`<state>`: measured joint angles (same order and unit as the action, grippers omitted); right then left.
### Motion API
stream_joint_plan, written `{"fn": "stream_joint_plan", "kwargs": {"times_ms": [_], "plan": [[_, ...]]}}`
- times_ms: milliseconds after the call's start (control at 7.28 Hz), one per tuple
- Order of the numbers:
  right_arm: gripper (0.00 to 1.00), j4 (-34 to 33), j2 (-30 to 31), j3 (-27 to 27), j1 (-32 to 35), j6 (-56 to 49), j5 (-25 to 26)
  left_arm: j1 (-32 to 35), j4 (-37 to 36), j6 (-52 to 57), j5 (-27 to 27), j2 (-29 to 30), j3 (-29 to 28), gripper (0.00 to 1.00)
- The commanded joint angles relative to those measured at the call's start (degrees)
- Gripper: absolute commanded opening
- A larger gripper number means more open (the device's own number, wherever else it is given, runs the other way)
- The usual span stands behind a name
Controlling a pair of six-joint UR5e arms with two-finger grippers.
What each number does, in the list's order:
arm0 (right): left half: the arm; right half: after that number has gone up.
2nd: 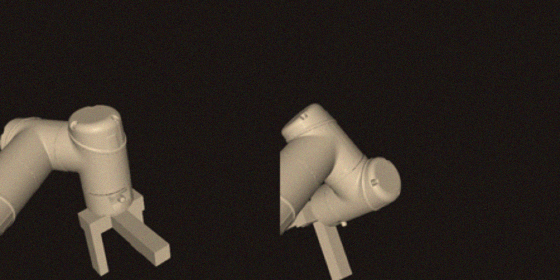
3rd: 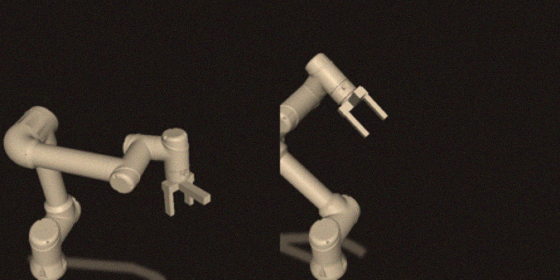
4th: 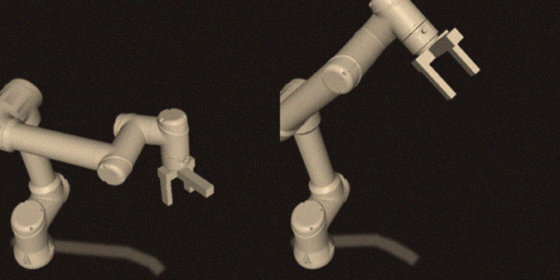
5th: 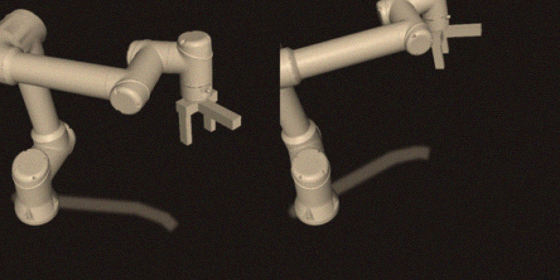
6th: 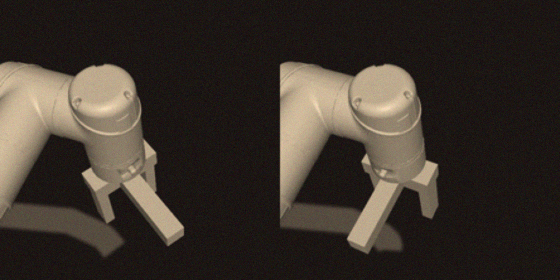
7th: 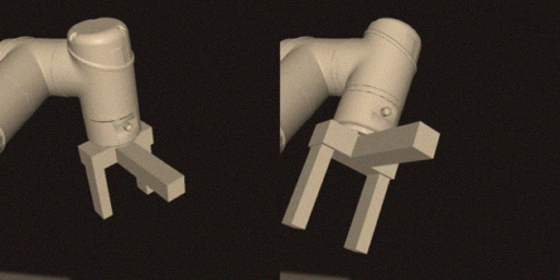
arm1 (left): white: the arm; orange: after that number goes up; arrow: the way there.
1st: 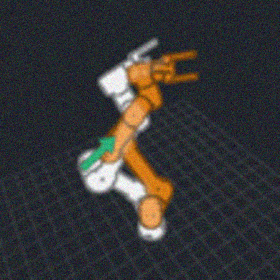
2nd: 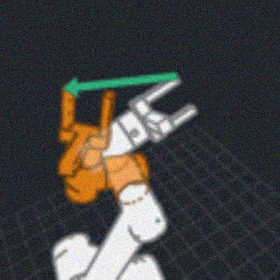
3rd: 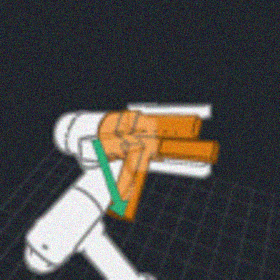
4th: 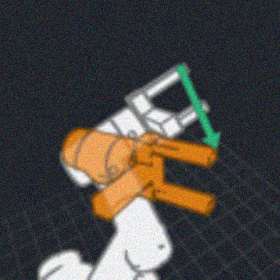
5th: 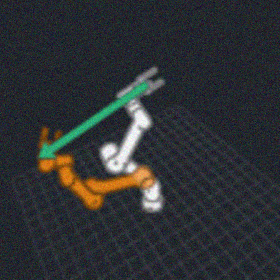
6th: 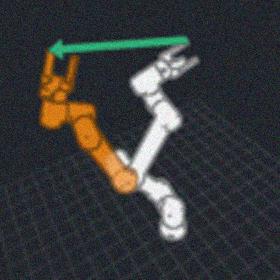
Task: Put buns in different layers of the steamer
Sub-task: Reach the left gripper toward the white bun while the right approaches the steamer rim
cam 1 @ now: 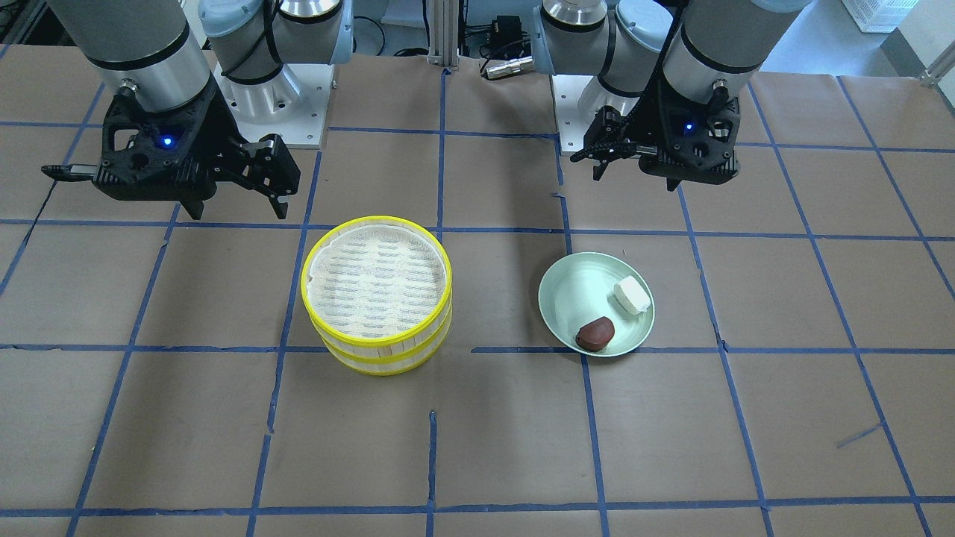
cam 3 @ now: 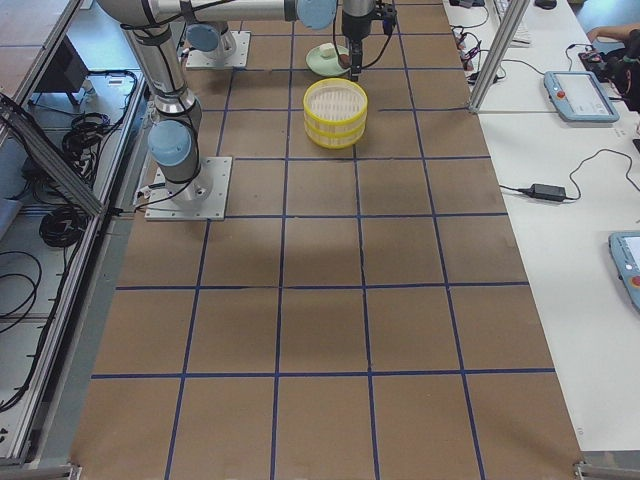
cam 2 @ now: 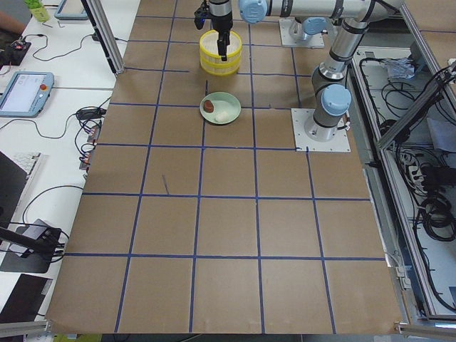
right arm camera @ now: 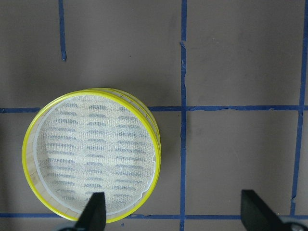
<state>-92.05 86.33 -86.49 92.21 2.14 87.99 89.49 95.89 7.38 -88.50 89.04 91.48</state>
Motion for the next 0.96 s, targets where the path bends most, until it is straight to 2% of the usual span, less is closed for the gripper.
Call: {"fn": "stream_joint_plan", "kwargs": {"times_ms": [0, 687, 824], "plan": [[1.0, 0.03, -0.03, 0.0, 0.08, -0.12, -0.01, -0.02, 0.0, 0.0, 0.0, -0.01, 0.01, 1.0], [1.0, -0.06, -0.11, 0.0, -0.19, 0.06, -0.28, -0.37, -0.26, -0.26, -0.26, -0.8, -0.6, 1.0], [1.0, 0.03, -0.11, 0.0, -0.19, 0.06, -0.19, -0.54, -0.18, -0.61, -0.18, -1.15, 0.7, 1.0]]}}
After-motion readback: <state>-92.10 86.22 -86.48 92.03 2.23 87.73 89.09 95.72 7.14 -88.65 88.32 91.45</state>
